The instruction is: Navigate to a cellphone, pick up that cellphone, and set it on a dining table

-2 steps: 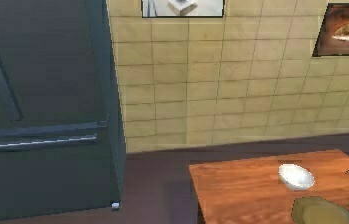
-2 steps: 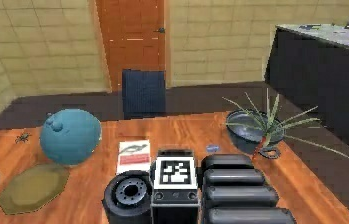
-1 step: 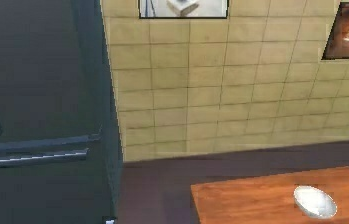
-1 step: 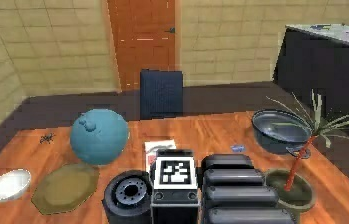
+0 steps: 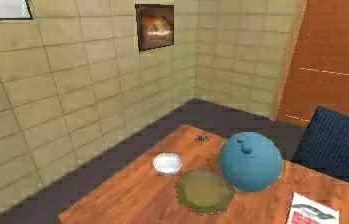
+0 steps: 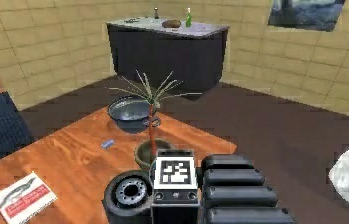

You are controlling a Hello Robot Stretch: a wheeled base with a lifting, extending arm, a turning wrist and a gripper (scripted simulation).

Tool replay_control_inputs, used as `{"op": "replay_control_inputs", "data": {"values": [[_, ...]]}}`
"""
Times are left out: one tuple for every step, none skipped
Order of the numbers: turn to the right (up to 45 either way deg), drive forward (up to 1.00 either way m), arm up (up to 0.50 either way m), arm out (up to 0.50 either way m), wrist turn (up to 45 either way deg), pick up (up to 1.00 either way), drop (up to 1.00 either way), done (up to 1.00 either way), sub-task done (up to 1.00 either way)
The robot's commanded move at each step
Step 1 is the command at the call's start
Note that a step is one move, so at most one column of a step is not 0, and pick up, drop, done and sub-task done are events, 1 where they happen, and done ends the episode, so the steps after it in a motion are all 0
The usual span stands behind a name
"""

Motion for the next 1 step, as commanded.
{"op": "replay_control_inputs", "data": {"values": [[45.0,0.00,0.00,0.00,0.0,0.00,0.00,0.00,0.00]]}}
